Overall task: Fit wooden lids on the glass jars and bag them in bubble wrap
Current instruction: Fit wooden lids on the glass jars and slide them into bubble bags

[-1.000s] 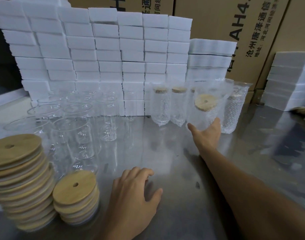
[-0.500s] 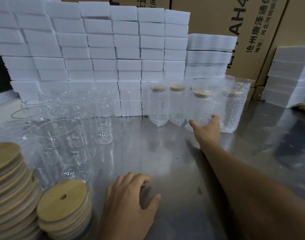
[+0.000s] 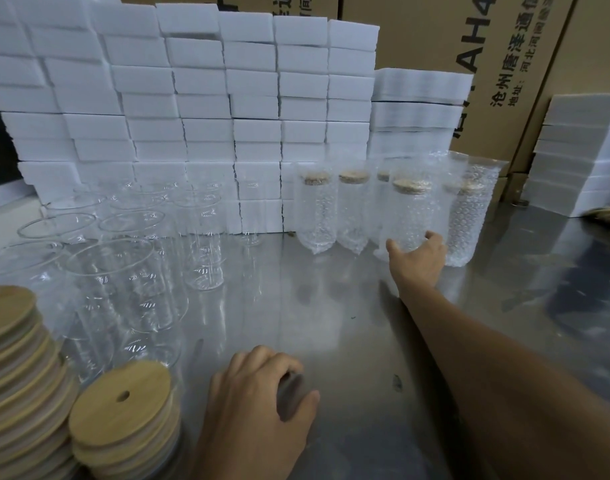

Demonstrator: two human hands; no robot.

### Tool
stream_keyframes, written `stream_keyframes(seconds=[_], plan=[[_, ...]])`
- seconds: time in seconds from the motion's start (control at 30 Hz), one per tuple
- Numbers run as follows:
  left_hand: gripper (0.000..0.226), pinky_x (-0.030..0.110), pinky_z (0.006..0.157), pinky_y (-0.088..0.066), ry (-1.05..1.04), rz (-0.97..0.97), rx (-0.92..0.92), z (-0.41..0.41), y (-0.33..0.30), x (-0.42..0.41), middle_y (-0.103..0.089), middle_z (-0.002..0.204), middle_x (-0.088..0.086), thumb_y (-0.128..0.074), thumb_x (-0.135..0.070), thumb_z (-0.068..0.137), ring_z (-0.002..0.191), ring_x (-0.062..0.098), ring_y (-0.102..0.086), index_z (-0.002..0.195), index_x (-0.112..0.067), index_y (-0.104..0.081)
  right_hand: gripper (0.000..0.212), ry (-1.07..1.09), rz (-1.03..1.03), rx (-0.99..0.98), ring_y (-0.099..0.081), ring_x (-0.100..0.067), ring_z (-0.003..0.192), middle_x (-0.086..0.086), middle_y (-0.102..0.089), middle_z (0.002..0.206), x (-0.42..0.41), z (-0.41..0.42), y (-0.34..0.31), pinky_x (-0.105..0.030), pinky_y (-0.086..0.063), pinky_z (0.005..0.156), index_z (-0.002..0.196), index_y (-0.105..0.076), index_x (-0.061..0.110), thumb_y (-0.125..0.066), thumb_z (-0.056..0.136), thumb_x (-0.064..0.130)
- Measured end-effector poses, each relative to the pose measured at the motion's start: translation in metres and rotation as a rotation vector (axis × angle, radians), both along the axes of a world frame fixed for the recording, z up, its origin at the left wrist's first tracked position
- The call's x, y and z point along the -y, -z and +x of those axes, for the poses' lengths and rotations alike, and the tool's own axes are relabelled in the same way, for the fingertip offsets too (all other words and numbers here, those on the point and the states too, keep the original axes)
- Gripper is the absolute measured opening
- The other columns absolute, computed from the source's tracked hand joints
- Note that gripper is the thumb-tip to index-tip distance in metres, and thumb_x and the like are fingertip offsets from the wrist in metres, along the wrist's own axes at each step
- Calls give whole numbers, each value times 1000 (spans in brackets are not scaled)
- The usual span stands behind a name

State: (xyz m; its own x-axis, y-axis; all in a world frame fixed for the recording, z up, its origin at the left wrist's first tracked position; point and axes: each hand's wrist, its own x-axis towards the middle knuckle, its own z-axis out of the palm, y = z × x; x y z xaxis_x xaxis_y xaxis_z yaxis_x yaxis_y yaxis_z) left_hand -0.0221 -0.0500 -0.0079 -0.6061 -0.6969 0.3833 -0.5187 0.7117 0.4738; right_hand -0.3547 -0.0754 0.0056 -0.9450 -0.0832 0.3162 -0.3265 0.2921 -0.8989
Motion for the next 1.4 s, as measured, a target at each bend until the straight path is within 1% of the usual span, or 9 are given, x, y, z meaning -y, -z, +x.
stream_keyframes(seconds=[0.4, 0.53, 0.63, 0.8, 0.93, 1.1, 1.23, 1.33, 1.4], plan=[[28, 27, 79, -33, 37, 7, -107, 0, 4, 1, -54, 83, -22, -58, -61, 62, 93, 6, -53, 77, -38, -63, 46, 65, -100, 44, -56, -37, 112, -16, -48, 133, 0, 3, -1, -46, -47, 99, 126, -44, 8, -71, 90, 18], [27, 27, 76, -28, 23, 8, -128, -2, 4, 1, -55, 83, -22, -59, -59, 62, 93, 7, -53, 75, -36, -64, 33, 37, -120, 100, -61, -37, 104, -13, -60, 109, -4, 4, -1, -51, -50, 94, 114, -48, 9, -68, 89, 19], [28, 28, 76, -29, 14, 5, -135, -2, 4, 0, -54, 83, -20, -60, -57, 62, 92, 10, -54, 74, -33, -65, 12, 15, -87, 114, -62, -34, 95, -5, -59, 87, -6, 12, -3, -44, -52, 85, 88, -55, 13, -64, 86, 21], [28, 25, 78, -27, 5, 14, -101, -1, 3, -2, -50, 87, -21, -57, -61, 66, 98, 6, -50, 78, -36, -60, 23, -80, -15, 136, -62, -35, 77, -8, -61, 73, -5, 40, -2, -39, -55, 73, 66, -50, 18, -55, 88, 22], [22, 24, 78, -26, 5, 14, -53, -1, 0, -5, -45, 86, -23, -67, -56, 76, 101, 4, -48, 80, -38, -54, 38, -177, 8, 68, -44, -22, 54, -2, -41, 52, -4, 72, 1, -29, -36, 62, 55, -37, 14, -58, 86, 15], [19, 25, 80, -30, -5, 17, -50, 0, -4, -9, -48, 88, -20, -68, -48, 77, 98, 6, -48, 82, -38, -52, 40, -349, 31, 20, -33, -17, 53, 2, -32, 48, -2, 124, 5, -32, -32, 55, 52, -33, 15, -60, 81, 13], [24, 38, 82, -49, -70, 117, -351, -1, -4, -11, -56, 84, -14, -73, -17, 78, 83, 14, -58, 96, -28, -61, 40, -519, 25, -10, -37, -5, 43, 8, -37, 40, 3, 167, 9, -21, -35, 49, 50, -38, 17, -67, 78, 18], [26, 41, 78, -51, -169, 141, -539, -4, -5, -12, -59, 94, -6, -68, -15, 85, 87, 20, -60, 109, -18, -60, 25, -664, -13, 5, -48, 0, 53, 10, -52, 55, 12, 198, 10, -19, -40, 55, 64, -51, 22, -71, 79, 25], [32, 27, 79, -45, -169, 161, -585, -4, -7, -14, -56, 107, -5, -63, -28, 87, 96, 13, -55, 117, -19, -56, 18, -739, -35, 55, -55, -7, 68, 9, -56, 70, 20, 214, 12, -26, -45, 65, 80, -54, 27, -72, 79, 27]])
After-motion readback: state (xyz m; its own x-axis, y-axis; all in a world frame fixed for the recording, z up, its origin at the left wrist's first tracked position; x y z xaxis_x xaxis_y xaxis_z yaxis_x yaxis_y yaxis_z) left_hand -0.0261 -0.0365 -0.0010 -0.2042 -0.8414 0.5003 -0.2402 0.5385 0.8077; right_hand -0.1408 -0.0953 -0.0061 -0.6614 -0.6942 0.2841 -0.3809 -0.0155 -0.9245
